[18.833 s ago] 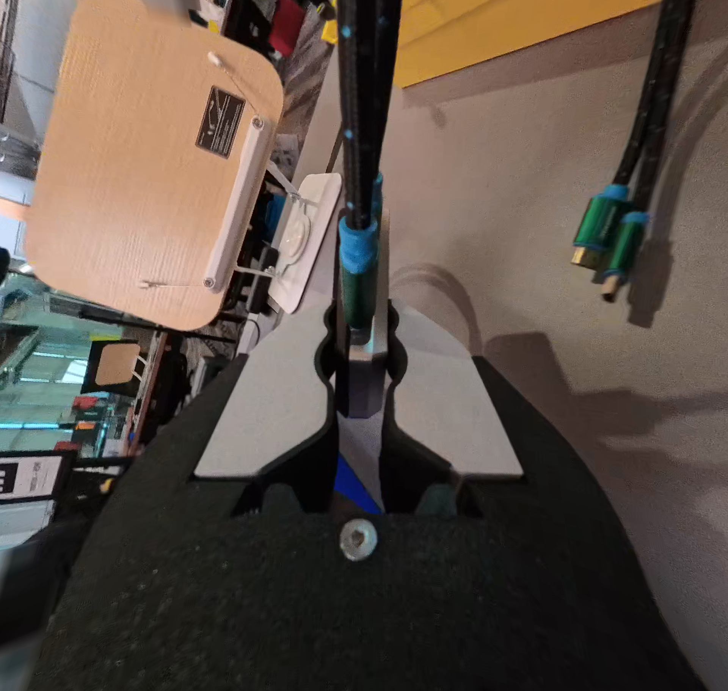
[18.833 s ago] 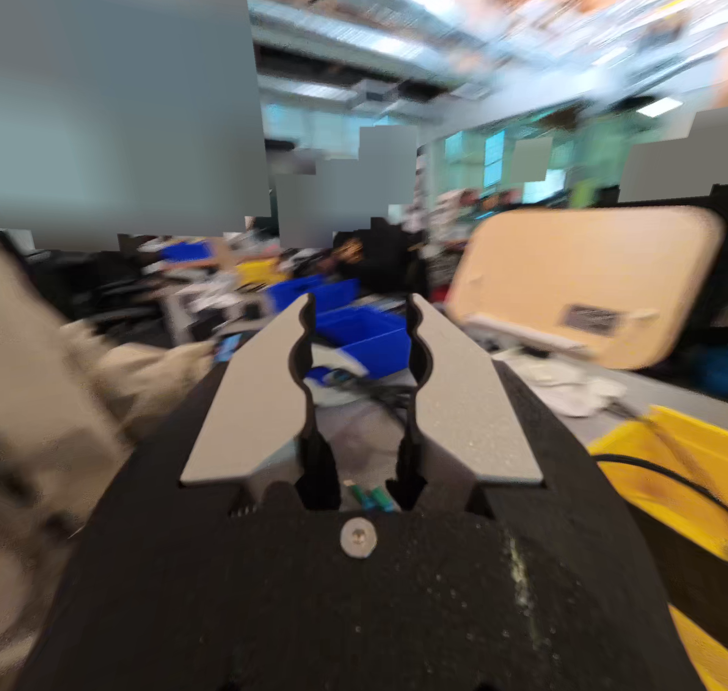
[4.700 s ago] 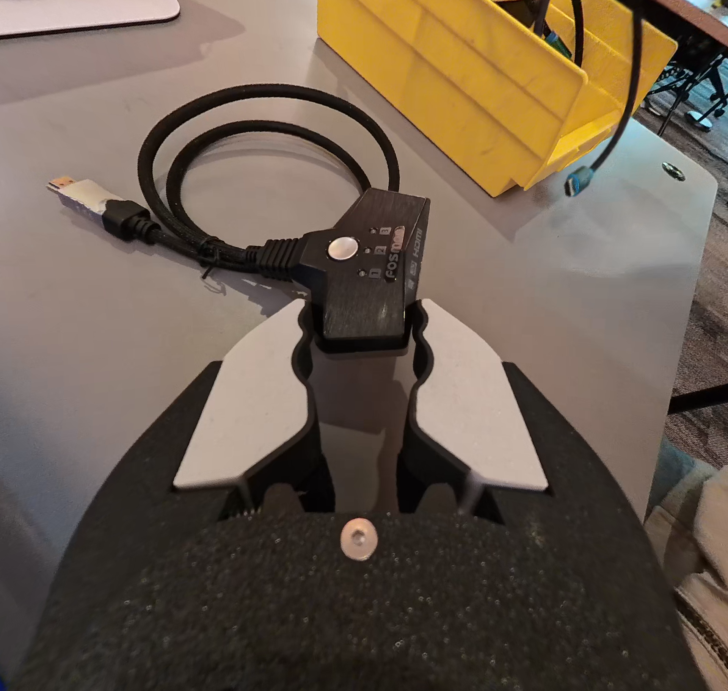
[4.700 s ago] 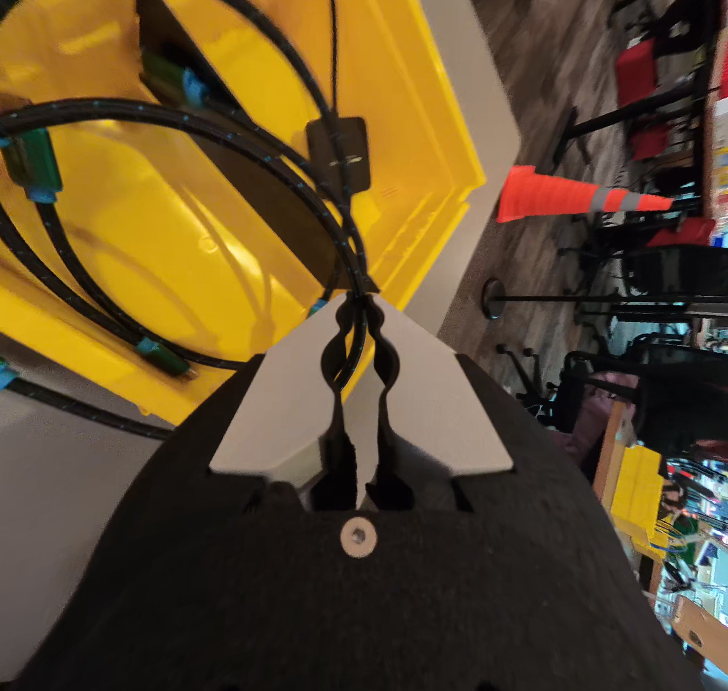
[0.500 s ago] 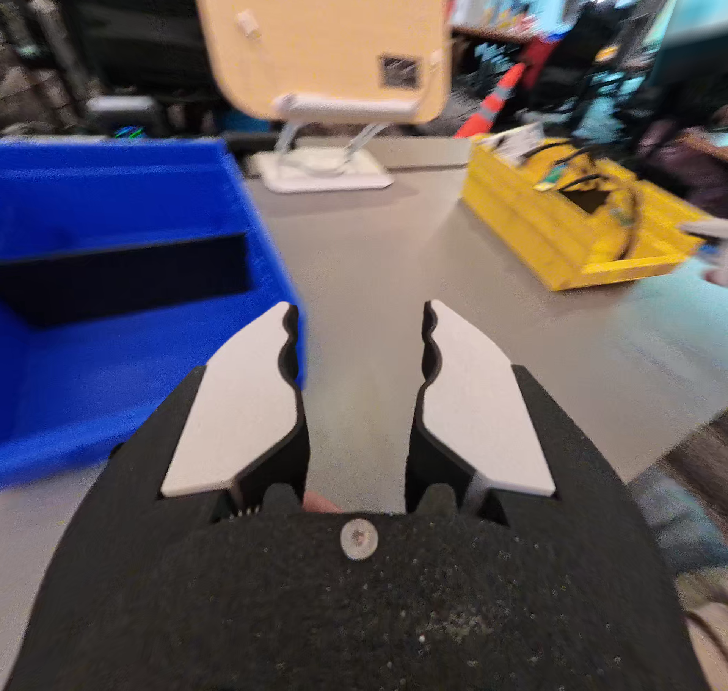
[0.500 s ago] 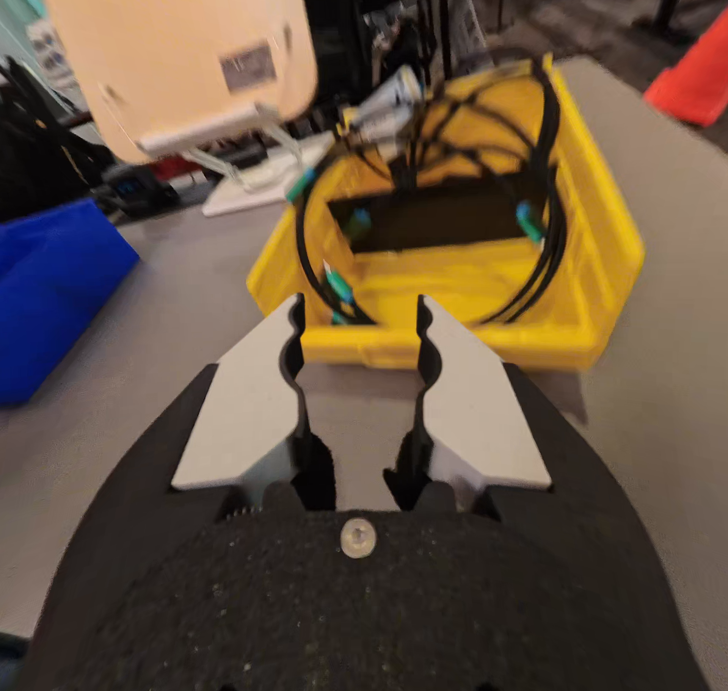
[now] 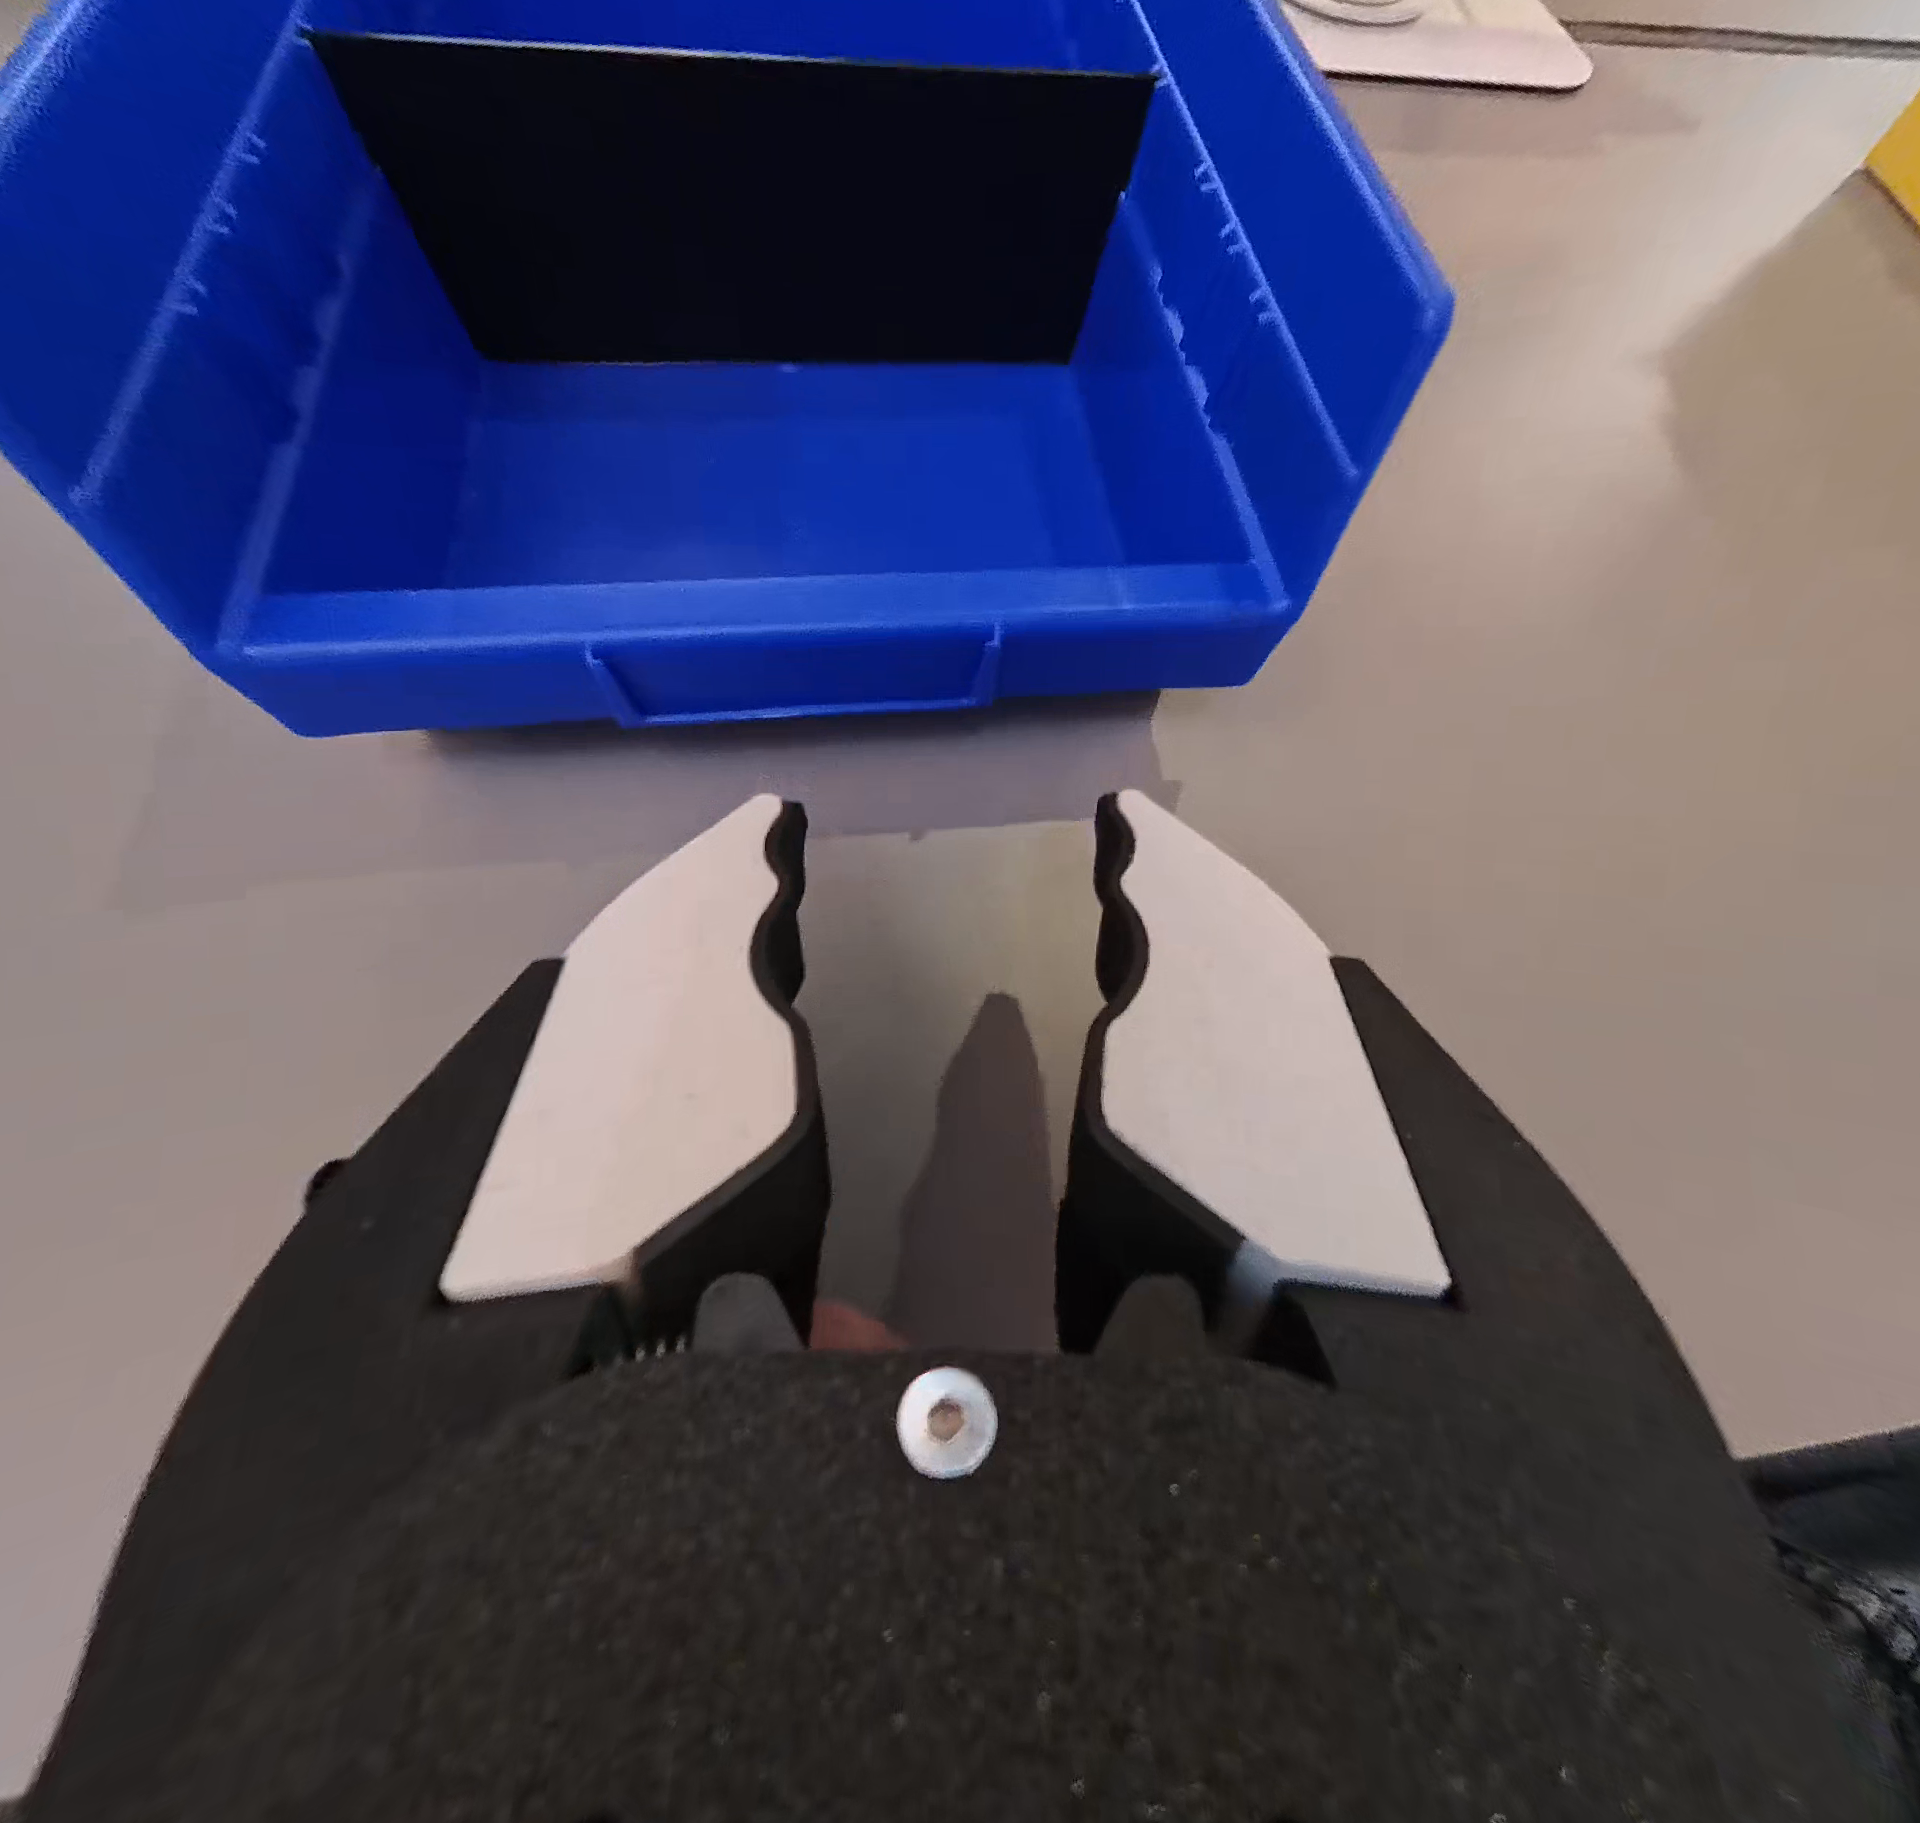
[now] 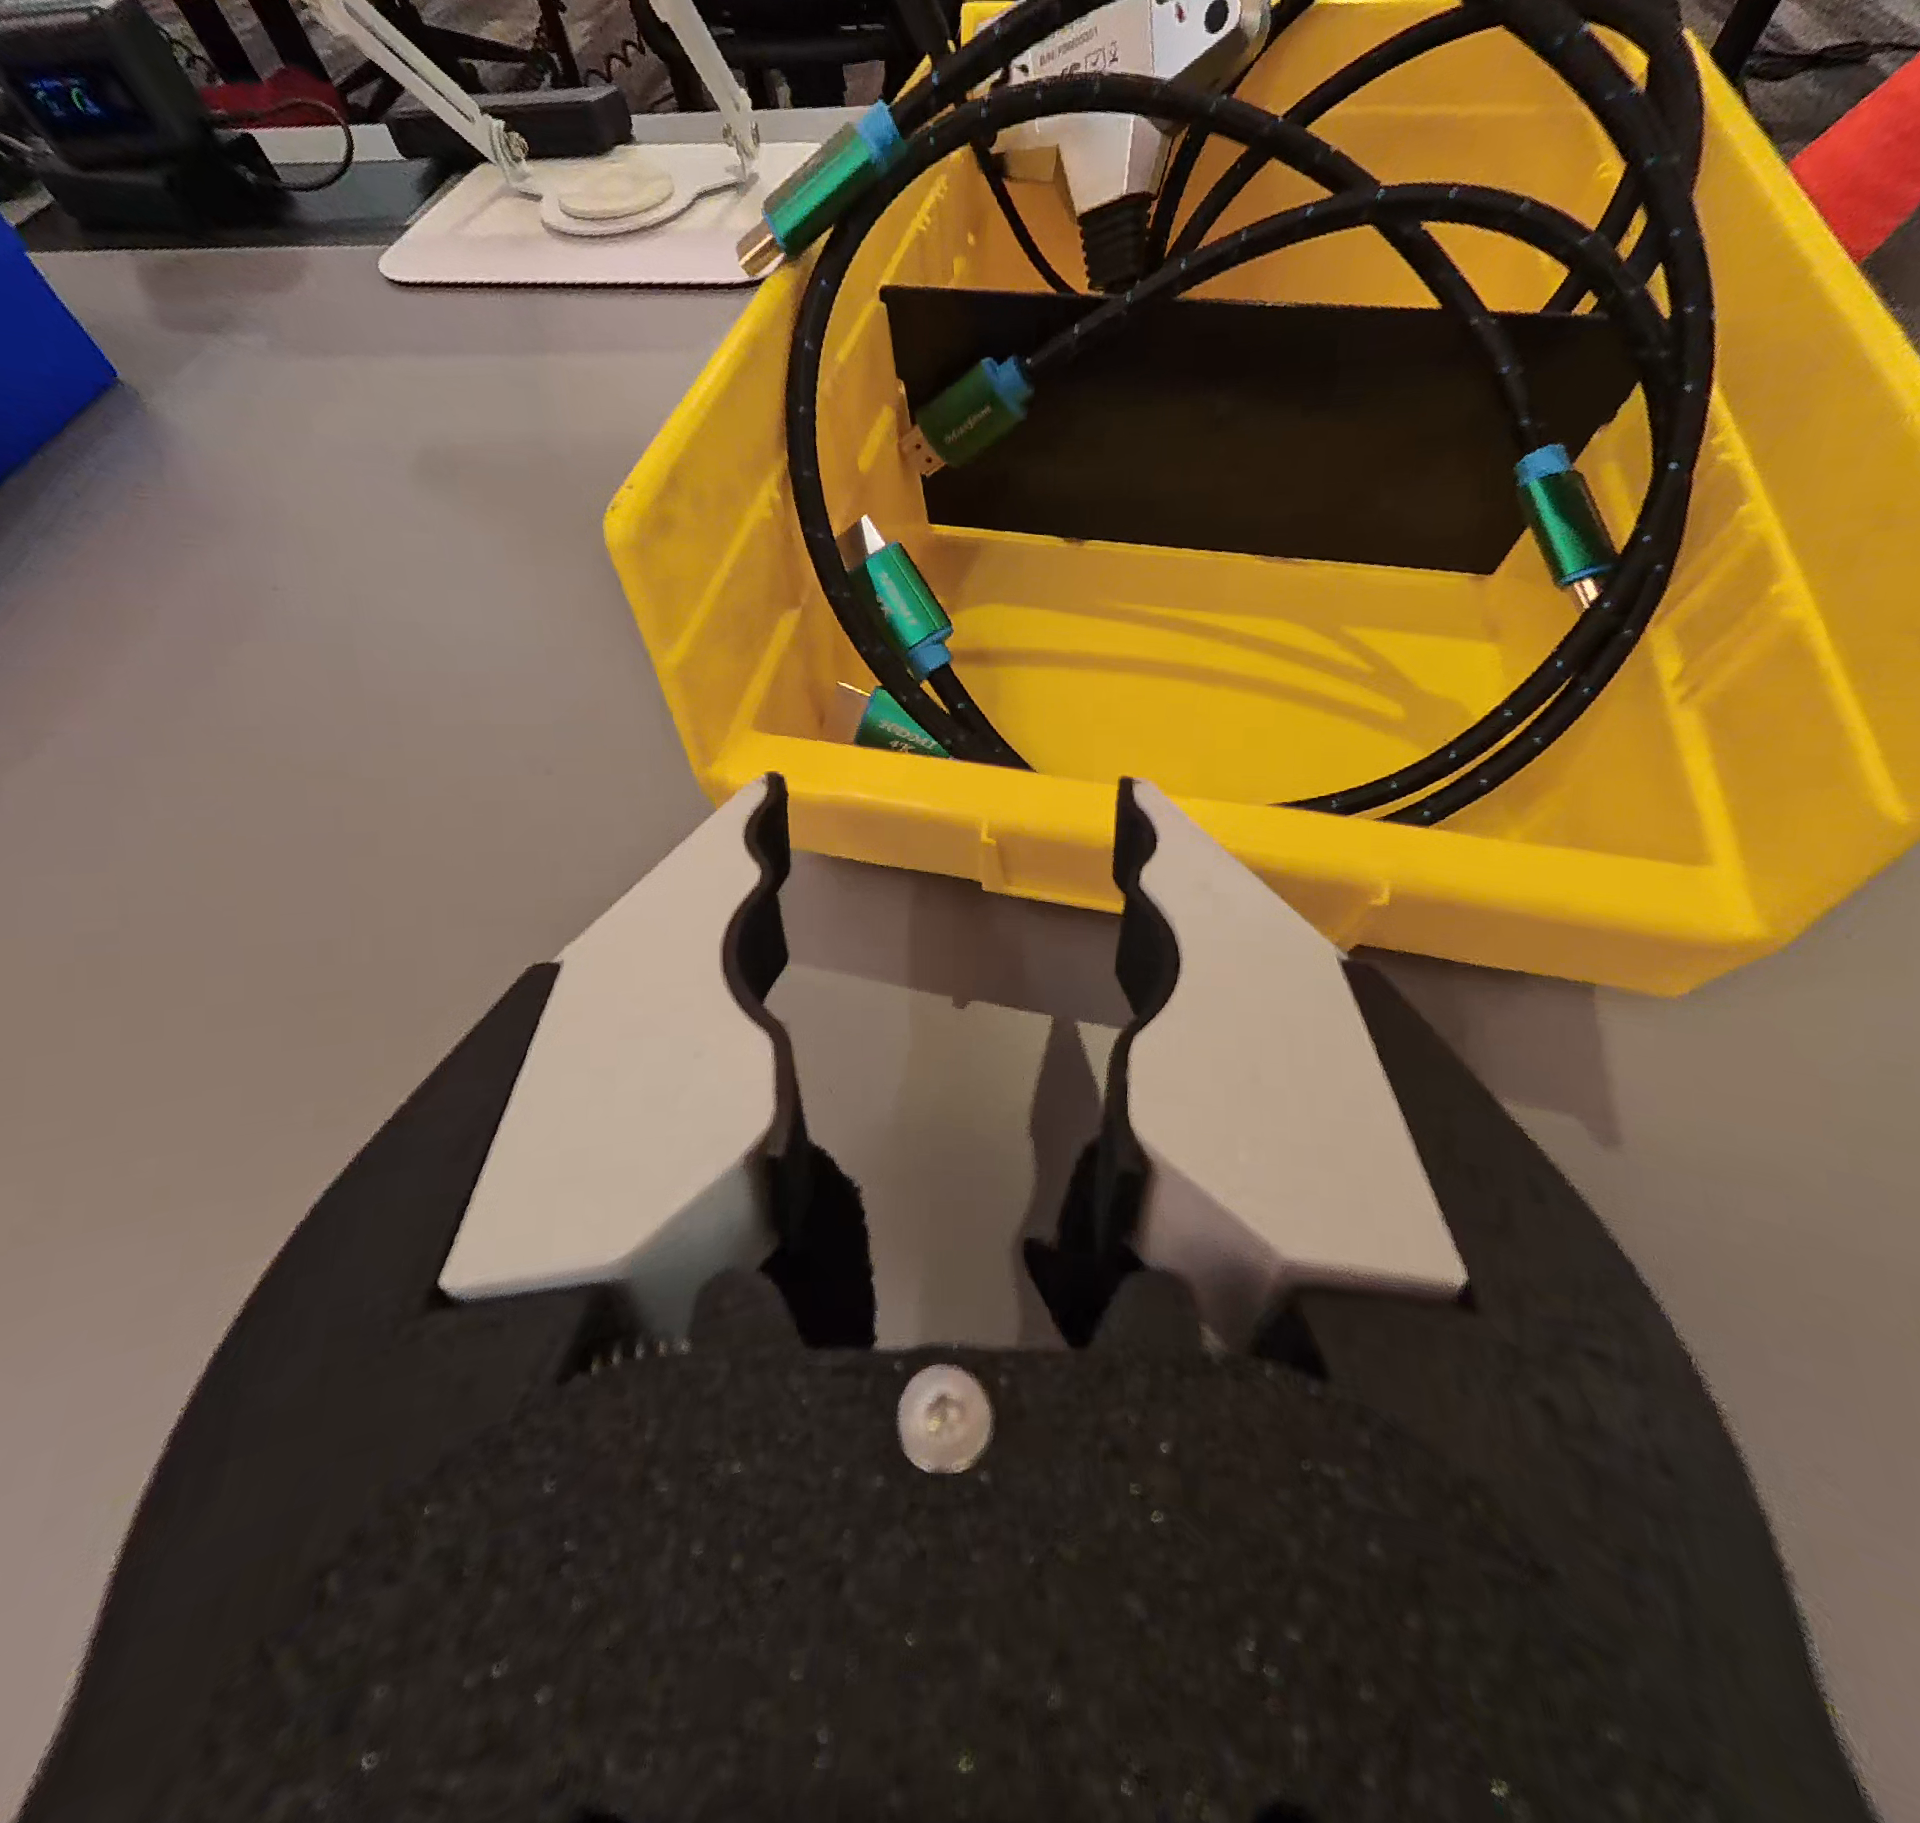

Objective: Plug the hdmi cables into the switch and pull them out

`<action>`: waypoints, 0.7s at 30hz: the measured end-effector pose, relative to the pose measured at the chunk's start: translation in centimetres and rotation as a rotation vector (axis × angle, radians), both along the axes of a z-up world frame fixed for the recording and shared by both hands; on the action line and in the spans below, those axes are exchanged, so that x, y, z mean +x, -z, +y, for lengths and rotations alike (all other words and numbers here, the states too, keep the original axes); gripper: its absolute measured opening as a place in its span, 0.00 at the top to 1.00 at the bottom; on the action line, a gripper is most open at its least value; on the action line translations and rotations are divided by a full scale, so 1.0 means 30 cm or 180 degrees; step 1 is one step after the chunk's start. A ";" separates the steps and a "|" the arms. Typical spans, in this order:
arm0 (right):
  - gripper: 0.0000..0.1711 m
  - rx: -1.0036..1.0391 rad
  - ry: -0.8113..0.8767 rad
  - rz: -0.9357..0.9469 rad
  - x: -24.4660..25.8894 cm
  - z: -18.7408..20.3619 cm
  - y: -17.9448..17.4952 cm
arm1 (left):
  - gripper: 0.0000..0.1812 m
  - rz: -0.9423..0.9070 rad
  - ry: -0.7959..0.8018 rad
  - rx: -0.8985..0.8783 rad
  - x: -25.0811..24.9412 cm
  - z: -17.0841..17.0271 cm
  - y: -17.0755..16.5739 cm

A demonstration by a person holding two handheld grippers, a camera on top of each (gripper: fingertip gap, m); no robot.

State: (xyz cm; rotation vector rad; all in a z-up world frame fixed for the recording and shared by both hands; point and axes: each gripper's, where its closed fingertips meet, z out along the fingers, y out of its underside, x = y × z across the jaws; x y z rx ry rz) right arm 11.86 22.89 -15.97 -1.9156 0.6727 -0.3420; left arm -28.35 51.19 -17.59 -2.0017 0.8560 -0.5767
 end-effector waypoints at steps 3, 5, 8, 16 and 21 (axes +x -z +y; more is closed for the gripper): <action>0.64 -0.0019 0.0009 -0.0057 0.019 0.005 -0.007 | 0.71 -0.0009 -0.0027 -0.0039 -0.010 -0.005 0.004; 0.64 0.0003 -0.0002 -0.0017 0.024 0.010 -0.004 | 0.71 -0.0014 -0.0052 -0.0061 -0.018 -0.005 0.006; 0.64 0.0043 -0.0019 0.0043 0.025 0.015 -0.002 | 0.71 0.0034 -0.0099 -0.0010 -0.031 0.002 0.006; 0.64 0.0144 -0.0184 -0.0133 -0.004 0.060 -0.033 | 0.72 -0.0032 -0.0108 0.0013 -0.033 0.013 -0.002; 0.64 0.0169 -0.0633 -0.0315 -0.127 0.251 -0.070 | 0.66 -0.0212 0.0193 0.0150 0.052 -0.053 -0.045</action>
